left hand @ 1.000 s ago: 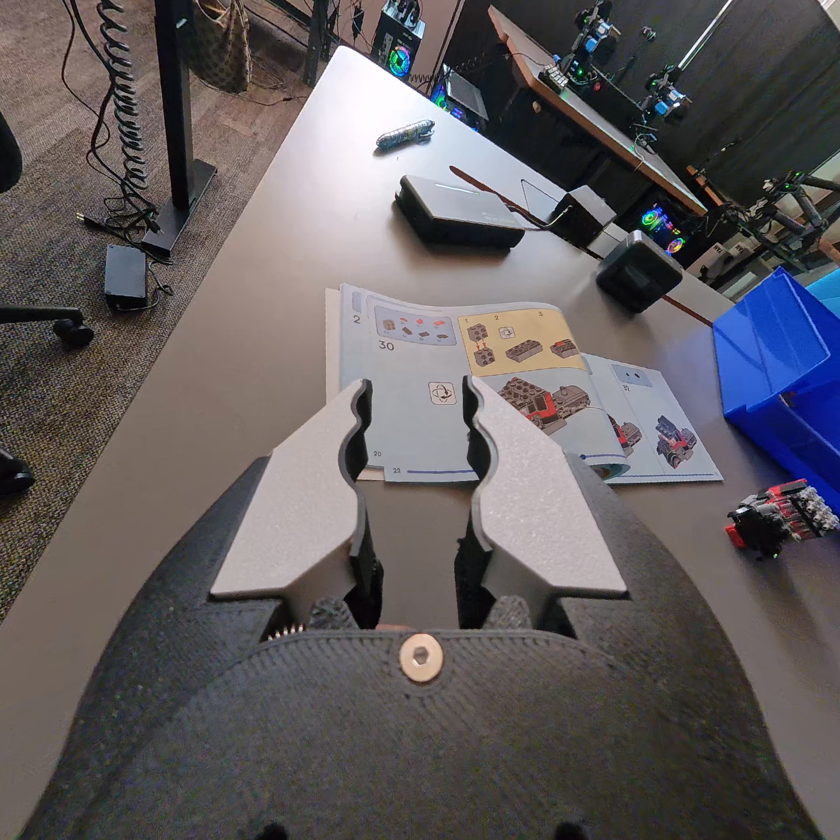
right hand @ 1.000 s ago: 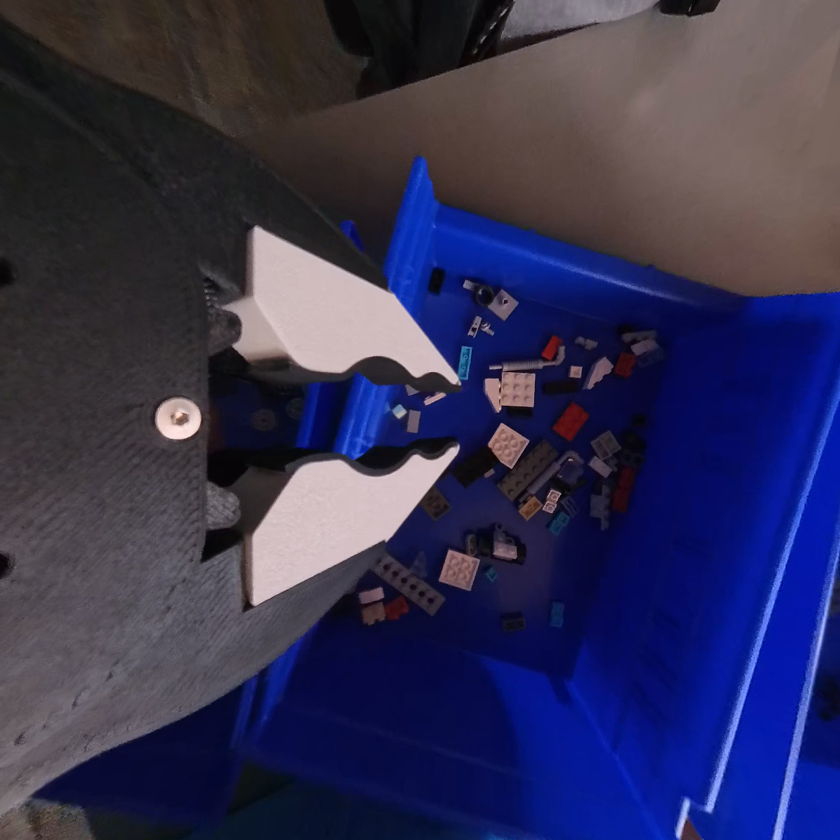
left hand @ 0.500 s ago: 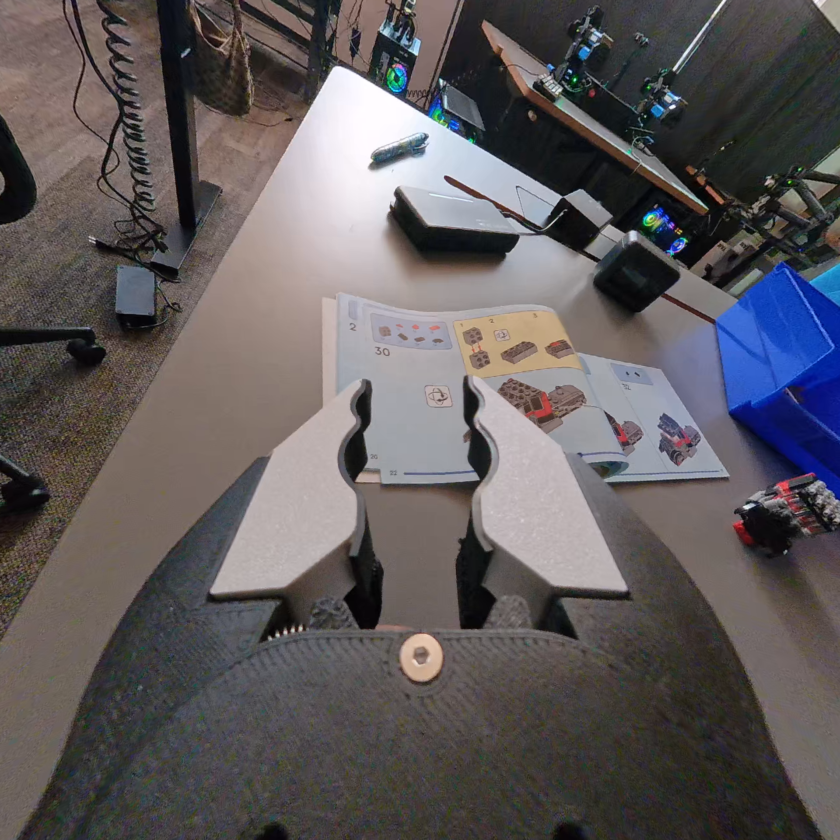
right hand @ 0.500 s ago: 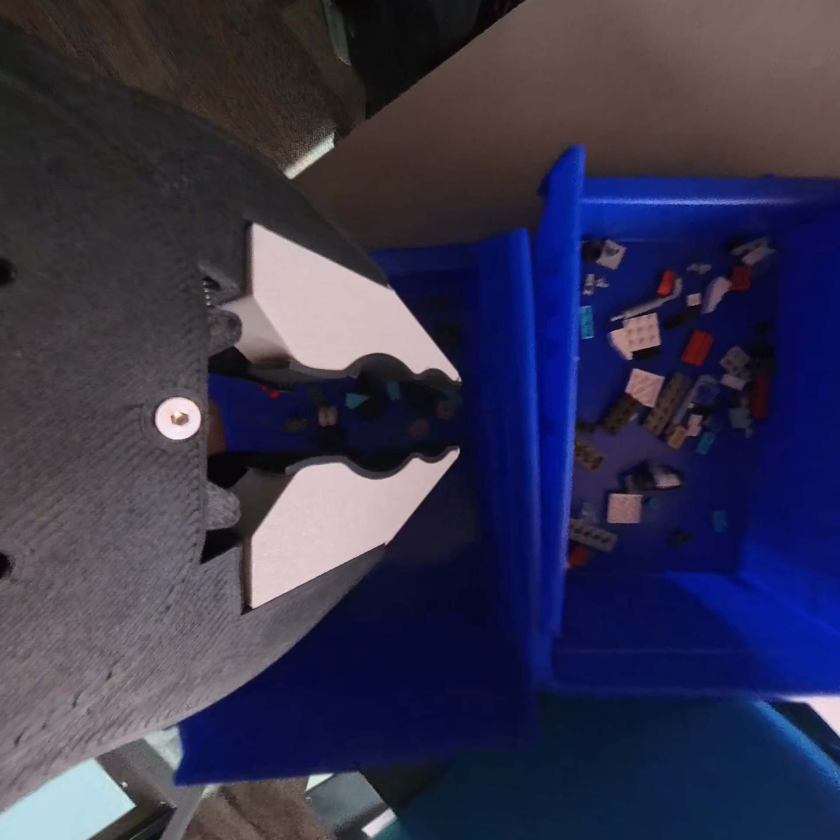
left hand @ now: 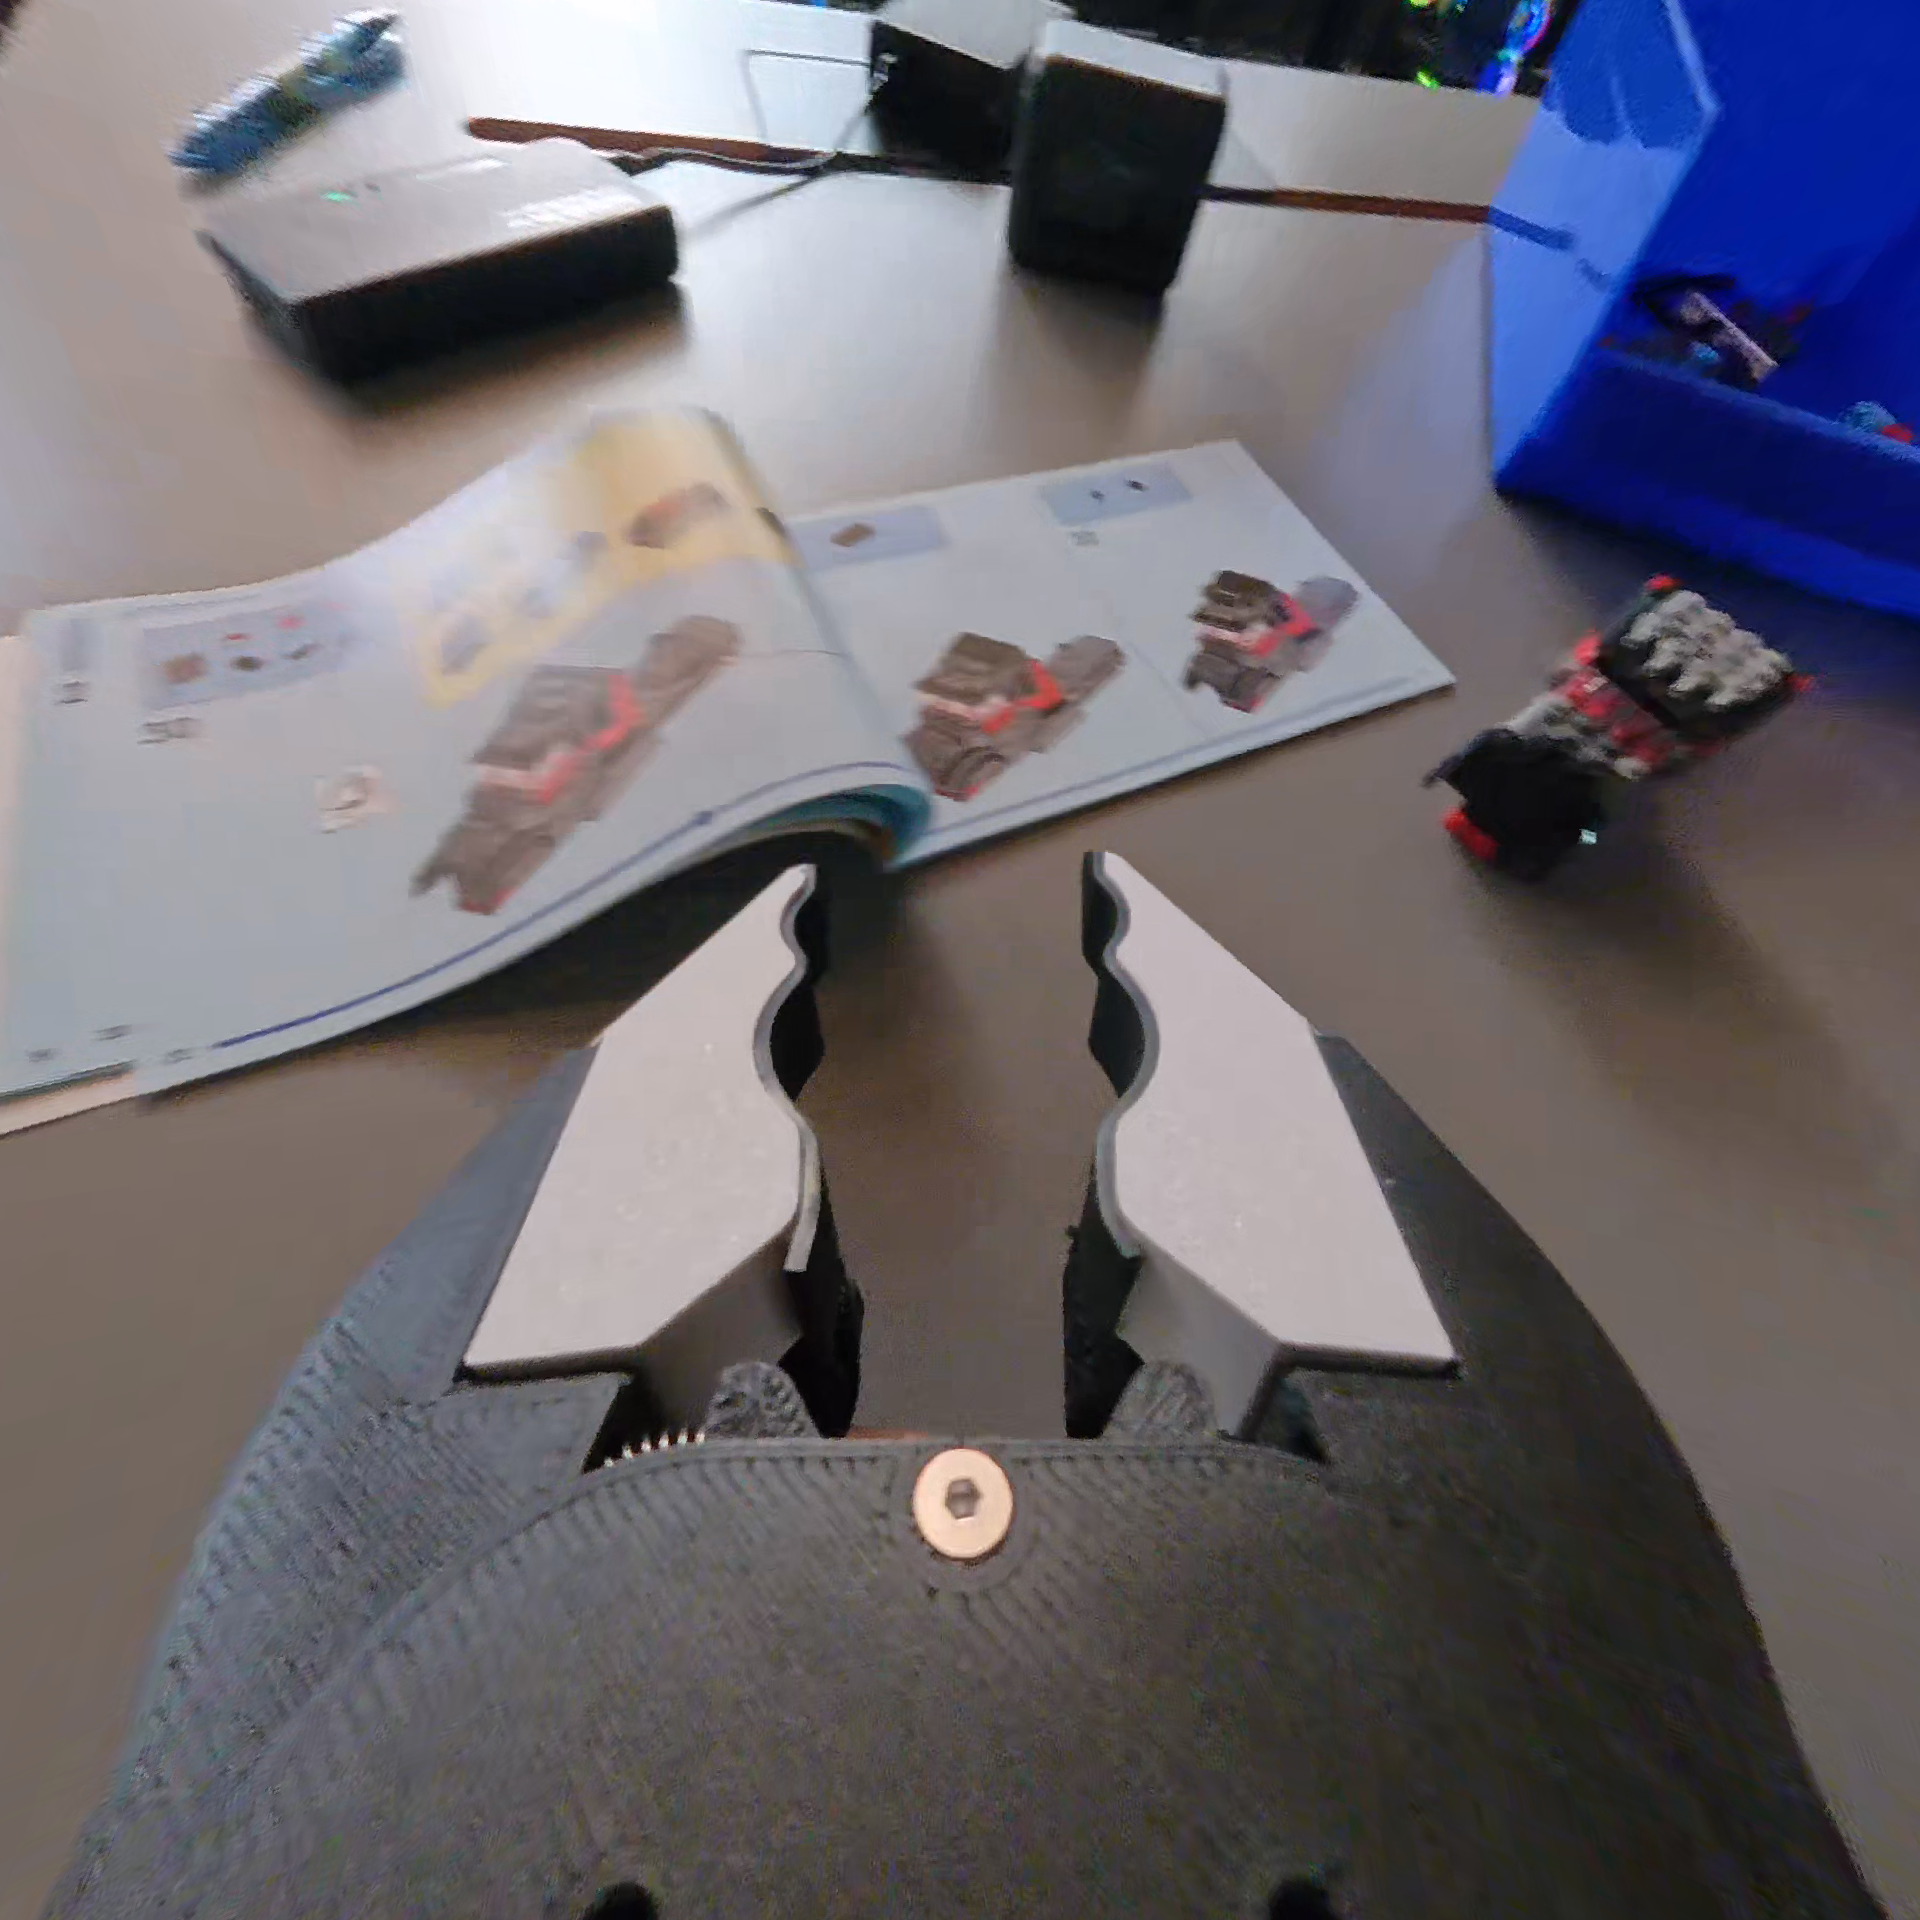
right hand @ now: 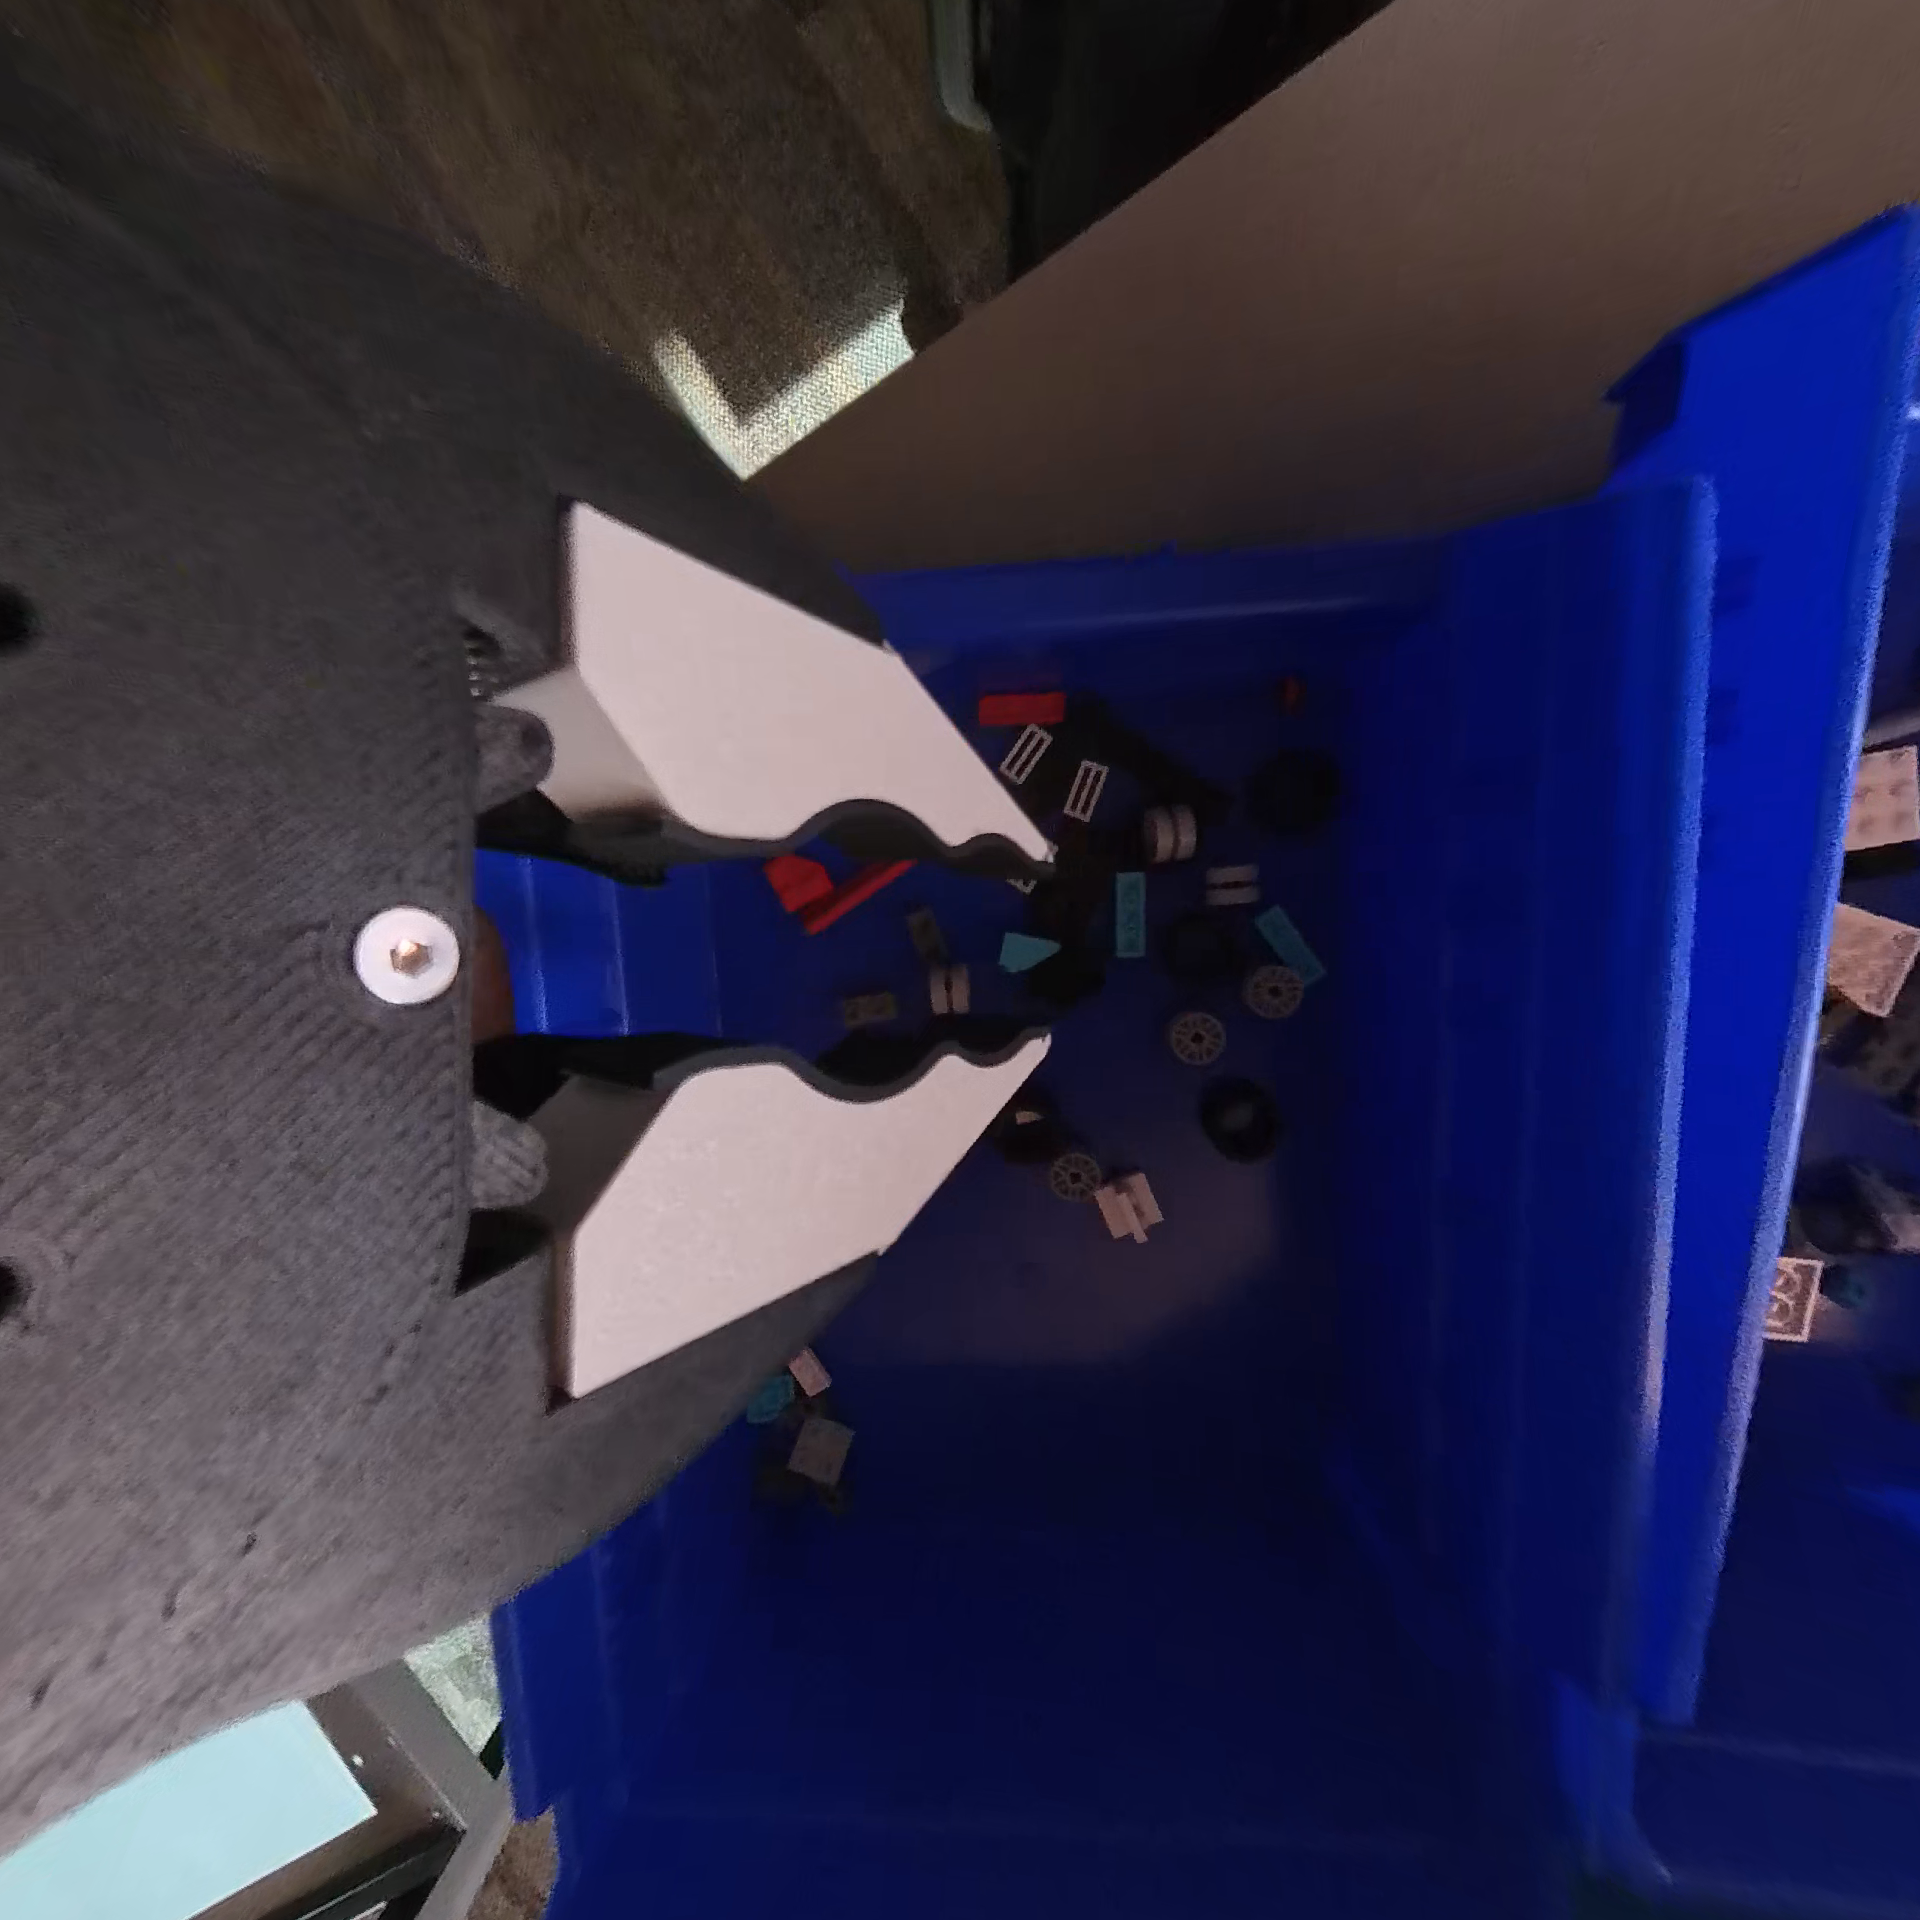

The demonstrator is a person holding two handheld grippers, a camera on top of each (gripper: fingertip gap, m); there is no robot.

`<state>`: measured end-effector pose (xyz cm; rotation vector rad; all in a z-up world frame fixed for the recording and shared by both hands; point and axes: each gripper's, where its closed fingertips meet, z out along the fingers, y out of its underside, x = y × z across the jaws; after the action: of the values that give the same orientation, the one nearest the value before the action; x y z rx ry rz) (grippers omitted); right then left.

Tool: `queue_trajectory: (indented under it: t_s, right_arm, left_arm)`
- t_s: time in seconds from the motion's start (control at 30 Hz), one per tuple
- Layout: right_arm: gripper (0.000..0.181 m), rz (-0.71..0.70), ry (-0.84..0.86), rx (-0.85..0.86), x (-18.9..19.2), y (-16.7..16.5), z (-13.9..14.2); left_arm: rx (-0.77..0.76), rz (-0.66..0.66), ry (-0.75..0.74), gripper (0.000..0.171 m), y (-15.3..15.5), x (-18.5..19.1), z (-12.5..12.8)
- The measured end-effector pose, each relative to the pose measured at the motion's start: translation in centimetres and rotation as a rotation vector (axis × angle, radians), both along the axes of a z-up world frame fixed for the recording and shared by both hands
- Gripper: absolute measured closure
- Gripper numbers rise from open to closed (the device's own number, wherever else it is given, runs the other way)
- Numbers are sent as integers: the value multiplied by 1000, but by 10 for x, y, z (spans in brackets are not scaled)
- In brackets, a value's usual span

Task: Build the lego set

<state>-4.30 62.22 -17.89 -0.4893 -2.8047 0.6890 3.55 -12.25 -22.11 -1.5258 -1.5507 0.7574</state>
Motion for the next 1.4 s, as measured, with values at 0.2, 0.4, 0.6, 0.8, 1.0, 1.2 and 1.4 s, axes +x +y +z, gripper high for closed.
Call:
queue_trajectory:
  t_s: [0.2, 0.4, 0.6, 0.8, 1.0, 1.2, 1.4]
  right_arm:
    - [153, 114, -31, 16, -2, -10, -12]
    - [153, 220, -101, 67, 1, -33, -36]
    - [156, 247, -160, 125, 6, -40, -64]
    - [163, 234, -173, 133, 5, -39, -67]
    - [163, 128, -82, 139, -25, -18, -46]
    - [163, 72, -62, 150, -40, -8, -46]
    - [157, 65, -32, 177, -46, -7, -43]
  left_arm:
    - [-7, -44, -58, 121, 33, -2, -11]
    - [51, -15, -83, 122, 28, -4, -15]
    - [28, -42, -125, 122, 32, -4, -22]
    - [55, -51, -131, 122, 31, -5, -22]
    - [100, -52, -120, 122, 30, -6, -20]
    - [108, -61, -121, 122, 31, -6, -20]
    - [115, -60, -113, 123, 31, -6, -19]
